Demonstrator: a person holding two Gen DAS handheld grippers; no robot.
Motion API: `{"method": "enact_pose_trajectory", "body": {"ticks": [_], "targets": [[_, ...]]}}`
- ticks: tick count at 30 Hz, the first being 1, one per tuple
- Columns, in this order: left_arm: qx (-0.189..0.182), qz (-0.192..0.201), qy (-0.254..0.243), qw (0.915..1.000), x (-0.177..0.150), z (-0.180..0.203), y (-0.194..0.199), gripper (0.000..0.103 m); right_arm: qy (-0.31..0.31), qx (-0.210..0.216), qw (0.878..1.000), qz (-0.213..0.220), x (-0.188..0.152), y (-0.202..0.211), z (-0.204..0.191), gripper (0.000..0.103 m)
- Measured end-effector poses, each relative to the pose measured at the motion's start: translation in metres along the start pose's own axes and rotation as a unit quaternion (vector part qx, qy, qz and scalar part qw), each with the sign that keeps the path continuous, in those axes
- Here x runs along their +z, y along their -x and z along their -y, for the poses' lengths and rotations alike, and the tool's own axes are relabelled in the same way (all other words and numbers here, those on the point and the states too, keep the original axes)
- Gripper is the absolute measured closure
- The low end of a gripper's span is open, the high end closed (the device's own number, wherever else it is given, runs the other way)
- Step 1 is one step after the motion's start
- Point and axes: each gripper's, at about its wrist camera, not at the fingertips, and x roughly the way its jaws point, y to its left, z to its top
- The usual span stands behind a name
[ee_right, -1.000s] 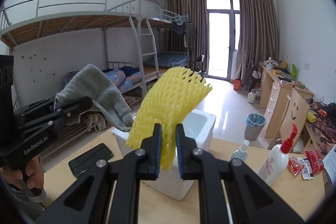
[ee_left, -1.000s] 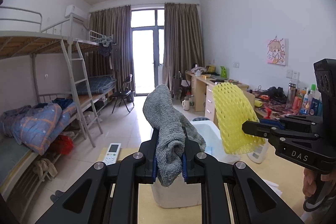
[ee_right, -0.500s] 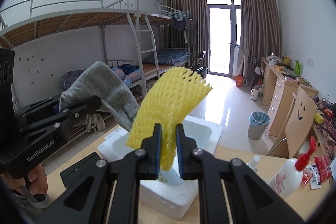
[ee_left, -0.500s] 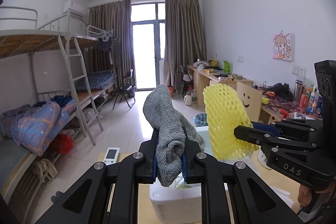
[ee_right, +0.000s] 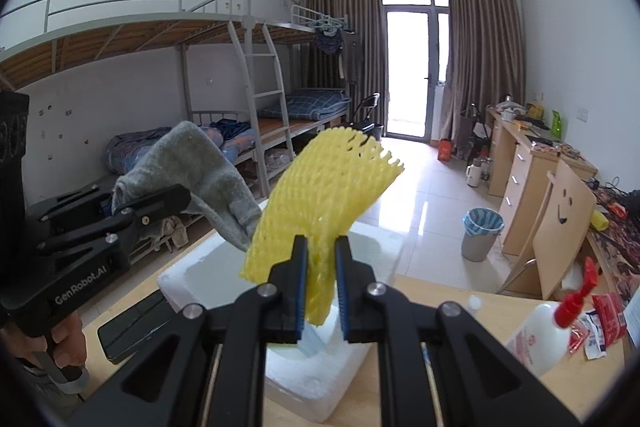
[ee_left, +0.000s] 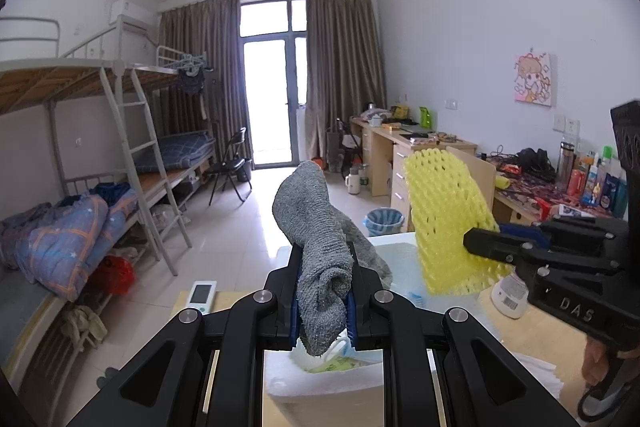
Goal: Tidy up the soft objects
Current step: 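Carry the sock in the left tool while the right tool carries the net to the foam box, then open the left tool to drop the grey sock into the foam box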
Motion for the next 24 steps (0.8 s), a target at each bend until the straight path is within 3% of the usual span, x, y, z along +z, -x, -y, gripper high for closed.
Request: {"method": "enact_pose_trajectory", "body": {"ticks": [10,24], "targets": [[-0.036,-0.011,-0.001,0.9993,0.001,0.012,-0.005,0.085,-0.017,-0.032,0.999,-0.001,0.0,0.014,0.015,0.087],[-0.036,-0.03,0.005,0.9989,-0.002,0.007,-0.02,0.085,-0.023,-0.029,0.999,-0.001,0.001,0.009,0.017,0.087]]}}
